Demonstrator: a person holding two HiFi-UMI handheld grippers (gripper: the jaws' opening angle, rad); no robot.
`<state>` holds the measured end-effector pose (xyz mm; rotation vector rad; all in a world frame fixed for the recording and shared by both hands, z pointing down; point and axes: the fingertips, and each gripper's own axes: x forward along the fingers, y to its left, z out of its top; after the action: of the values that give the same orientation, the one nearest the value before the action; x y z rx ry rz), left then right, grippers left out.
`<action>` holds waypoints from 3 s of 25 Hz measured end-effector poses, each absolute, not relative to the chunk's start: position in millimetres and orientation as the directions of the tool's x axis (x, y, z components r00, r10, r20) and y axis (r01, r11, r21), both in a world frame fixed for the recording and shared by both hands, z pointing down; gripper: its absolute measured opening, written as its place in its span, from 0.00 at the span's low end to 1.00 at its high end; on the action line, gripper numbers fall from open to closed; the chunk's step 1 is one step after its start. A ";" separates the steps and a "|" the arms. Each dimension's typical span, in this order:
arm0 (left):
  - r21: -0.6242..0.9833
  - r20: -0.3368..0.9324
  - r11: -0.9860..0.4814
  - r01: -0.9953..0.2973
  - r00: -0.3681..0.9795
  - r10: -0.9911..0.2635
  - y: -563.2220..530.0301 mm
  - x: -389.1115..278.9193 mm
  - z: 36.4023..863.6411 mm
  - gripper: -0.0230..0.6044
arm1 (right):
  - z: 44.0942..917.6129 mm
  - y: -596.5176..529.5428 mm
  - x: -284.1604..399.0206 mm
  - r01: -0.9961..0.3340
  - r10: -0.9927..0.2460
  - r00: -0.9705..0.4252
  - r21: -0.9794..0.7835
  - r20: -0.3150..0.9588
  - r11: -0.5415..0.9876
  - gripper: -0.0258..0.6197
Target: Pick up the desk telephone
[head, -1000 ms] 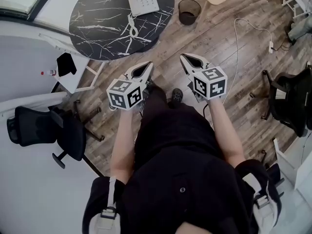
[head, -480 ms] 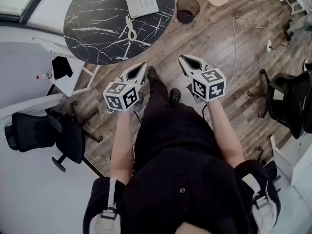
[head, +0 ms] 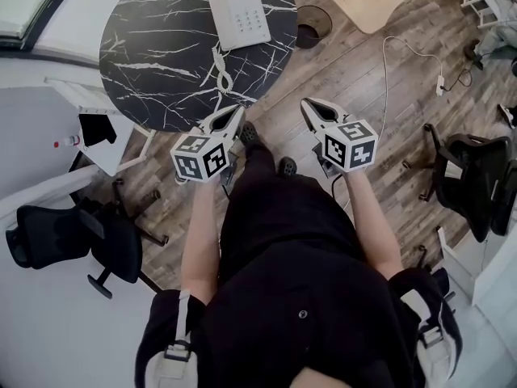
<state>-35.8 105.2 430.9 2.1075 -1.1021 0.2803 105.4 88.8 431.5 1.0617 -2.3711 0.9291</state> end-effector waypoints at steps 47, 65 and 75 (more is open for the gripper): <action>0.578 0.644 -0.126 -0.806 0.546 -0.537 -95.4 -113.6 534.3 0.28 | 552.3 -124.0 7.5 -0.724 -0.201 -0.649 -0.513 0.734 0.461 0.38; 0.579 0.667 -0.103 -0.809 0.543 -0.511 -166.4 -114.4 578.9 0.59 | 608.9 -188.5 -3.4 -0.689 -0.088 -0.653 -0.541 0.752 0.482 0.50; 0.609 0.654 -0.155 -0.778 0.603 -0.458 -187.1 -105.2 594.1 0.62 | 616.2 -195.4 -19.0 -0.674 -0.076 -0.682 -0.585 0.728 0.452 0.51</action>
<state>-105.2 -187.1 594.1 1.7963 -1.0061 0.3879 -19.0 -195.4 616.2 0.6238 -2.0742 1.2264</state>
